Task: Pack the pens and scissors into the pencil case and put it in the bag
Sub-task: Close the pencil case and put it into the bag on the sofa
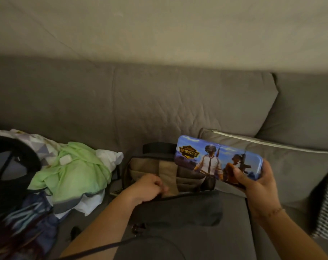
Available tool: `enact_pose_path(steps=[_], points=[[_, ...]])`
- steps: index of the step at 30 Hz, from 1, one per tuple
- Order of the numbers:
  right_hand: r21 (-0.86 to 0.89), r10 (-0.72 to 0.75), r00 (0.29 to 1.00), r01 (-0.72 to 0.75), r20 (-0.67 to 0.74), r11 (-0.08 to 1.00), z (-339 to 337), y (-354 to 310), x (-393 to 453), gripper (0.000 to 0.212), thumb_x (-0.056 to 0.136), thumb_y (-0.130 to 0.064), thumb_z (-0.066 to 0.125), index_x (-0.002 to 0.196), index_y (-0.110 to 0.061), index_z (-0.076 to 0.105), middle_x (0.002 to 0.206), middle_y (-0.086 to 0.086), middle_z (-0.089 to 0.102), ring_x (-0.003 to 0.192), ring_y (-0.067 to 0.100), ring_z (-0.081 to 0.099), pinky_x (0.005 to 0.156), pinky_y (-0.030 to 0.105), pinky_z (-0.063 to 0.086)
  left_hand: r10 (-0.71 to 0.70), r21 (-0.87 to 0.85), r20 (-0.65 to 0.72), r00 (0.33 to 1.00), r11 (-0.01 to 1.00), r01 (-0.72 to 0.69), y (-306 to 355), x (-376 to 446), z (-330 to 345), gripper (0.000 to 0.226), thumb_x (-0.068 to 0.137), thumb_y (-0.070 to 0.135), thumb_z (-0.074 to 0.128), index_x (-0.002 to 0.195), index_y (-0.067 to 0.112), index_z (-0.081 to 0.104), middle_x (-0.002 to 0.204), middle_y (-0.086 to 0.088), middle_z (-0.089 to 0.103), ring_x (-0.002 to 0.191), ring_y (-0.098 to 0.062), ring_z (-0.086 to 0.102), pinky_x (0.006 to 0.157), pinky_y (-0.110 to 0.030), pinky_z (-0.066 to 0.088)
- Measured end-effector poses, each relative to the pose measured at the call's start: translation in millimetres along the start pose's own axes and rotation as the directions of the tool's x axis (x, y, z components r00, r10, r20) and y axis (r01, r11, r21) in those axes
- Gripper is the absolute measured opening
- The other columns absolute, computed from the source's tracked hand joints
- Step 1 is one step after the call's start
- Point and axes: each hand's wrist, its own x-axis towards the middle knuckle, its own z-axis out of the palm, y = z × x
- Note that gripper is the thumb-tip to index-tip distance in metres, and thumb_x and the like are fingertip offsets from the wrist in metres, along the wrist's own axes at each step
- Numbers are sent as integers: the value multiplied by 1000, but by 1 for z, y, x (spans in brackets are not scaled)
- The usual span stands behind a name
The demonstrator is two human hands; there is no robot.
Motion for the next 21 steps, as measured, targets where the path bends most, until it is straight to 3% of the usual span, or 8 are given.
enact_pose_path(steps=[3, 6, 9, 11, 13, 15, 17, 21], points=[[12, 6, 1000, -5, -8, 1000, -2, -1, -5, 84, 34, -58, 88, 109, -35, 56, 109, 5, 68, 98, 22, 69, 77, 39, 59, 178, -415, 61, 982, 899, -138, 23, -32, -19, 19, 94, 21, 57, 88, 13, 72, 89, -4, 73, 90, -17, 67, 87, -31, 49], [8, -22, 1000, 22, -4, 1000, -7, -3, -16, 75, 42, -53, 87, 108, -38, 56, 110, 5, 67, 99, 22, 68, 77, 41, 58, 270, -875, -35, 962, 457, -160, 43, -37, -37, 26, 91, 24, 53, 95, 9, 74, 97, -14, 73, 93, -25, 70, 80, -35, 55], [-34, -63, 998, 62, -24, 997, -18, -2, -30, 58, 55, -32, 84, 106, -37, 55, 109, 8, 66, 95, 19, 69, 74, 36, 59, 325, -931, -171, 930, 255, -261, 59, -21, -45, 25, 90, 21, 54, 101, 8, 72, 115, -16, 69, 112, -28, 63, 90, -39, 53], [-95, -110, 993, 106, -35, 990, -25, 3, -40, 49, 59, -26, 79, 101, -34, 55, 103, 9, 68, 85, 14, 69, 69, 26, 58, 374, -692, -342, 862, 520, -501, 66, -12, -43, 20, 91, 10, 58, 107, 12, 69, 120, -11, 67, 118, -24, 60, 97, -42, 49], [-215, -155, 988, 147, -25, 966, -32, 11, -46, 55, 54, -42, 86, 99, -33, 57, 92, -1, 71, 77, 6, 68, 66, 17, 55, 576, -90, -460, 676, 727, -681, 61, -5, -38, 26, 87, 1, 65, 109, 15, 67, 121, -2, 64, 118, -12, 58, 98, -37, 50], [-326, -194, 981, 175, -26, 929, -38, 21, -50, 56, 59, -20, 88, 101, -41, 57, 92, -12, 70, 76, 5, 67, 67, 15, 53, 836, 432, -248, 489, 547, -717, 49, 3, -34, 23, 85, 5, 67, 107, 14, 66, 127, -1, 58, 125, -11, 51, 103, -33, 45], [-418, -210, 978, 184, -16, 889, -43, 26, -51, 70, 61, 3, 83, 102, -46, 55, 94, -14, 68, 79, 8, 66, 69, 19, 52, 903, 734, 62, 425, 247, -632, 39, 11, -31, 23, 84, 6, 67, 105, 14, 68, 134, -6, 55, 132, -20, 44, 107, -42, 40], [-483, -252, 968, 227, 13, 846, -38, 15, -55, 76, 60, 0, 84, 95, -59, 51, 88, -26, 66, 74, -4, 63, 65, 8, 47, 770, 954, 73, 633, 132, -270, 35, 20, -27, 47, 73, 17, 76, 117, 24, 64, 153, -9, 30, 143, -35, 21, 110, -64, 17]])
